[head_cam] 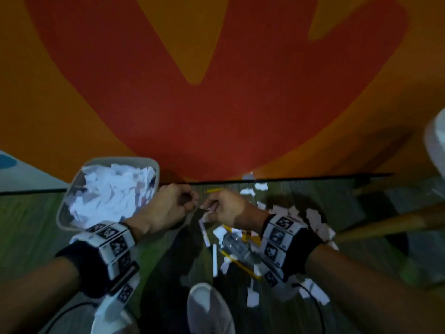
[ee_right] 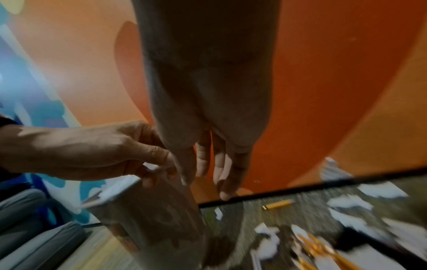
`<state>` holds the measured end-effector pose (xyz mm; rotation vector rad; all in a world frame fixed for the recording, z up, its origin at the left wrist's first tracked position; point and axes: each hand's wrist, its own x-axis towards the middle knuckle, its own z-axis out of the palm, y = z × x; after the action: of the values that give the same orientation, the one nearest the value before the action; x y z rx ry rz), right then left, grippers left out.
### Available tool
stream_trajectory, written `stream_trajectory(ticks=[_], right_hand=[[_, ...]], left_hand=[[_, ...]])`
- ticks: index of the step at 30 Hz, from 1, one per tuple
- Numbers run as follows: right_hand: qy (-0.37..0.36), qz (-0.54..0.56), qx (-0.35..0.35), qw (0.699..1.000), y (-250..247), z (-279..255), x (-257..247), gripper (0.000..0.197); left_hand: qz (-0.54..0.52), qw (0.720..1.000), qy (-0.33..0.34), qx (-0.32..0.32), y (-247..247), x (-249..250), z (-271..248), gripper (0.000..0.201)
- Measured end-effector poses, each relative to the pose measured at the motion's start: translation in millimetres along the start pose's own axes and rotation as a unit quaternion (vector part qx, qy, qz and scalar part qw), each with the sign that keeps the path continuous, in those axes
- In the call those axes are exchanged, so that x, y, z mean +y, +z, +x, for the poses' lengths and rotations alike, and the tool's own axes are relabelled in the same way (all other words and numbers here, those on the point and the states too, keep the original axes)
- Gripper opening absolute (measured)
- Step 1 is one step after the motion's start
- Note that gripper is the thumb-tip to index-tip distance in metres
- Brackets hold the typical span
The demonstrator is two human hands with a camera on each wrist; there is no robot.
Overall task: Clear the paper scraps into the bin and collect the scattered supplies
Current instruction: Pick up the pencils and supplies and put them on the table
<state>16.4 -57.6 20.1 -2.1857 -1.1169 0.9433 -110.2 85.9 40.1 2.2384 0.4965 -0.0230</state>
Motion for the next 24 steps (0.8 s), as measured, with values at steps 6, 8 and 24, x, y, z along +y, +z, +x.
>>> stream_trajectory(ticks=[6, 8, 24], right_hand=[[0.053, 0.038, -0.025, 0.998, 57.6, -35.3, 112.1, 0.010], [0.098, 0.035, -0.020, 0.994, 75.0, -53.8, 141.1, 0.009], [0.236, -0.007, 0.031, 0.971, 189.4, -118.4, 225.4, 0.032]], left_hand=[[0.012, 0.995, -0.028, -0.092, 102.6, -40.2, 2.9, 0.005], [-0.005, 0.992, -0.045, -0.116, 139.2, -48.5, 0.2, 0.007], [0.257, 0.945, -0.080, -0.185, 251.4, -83.5, 0.5, 0.058]])
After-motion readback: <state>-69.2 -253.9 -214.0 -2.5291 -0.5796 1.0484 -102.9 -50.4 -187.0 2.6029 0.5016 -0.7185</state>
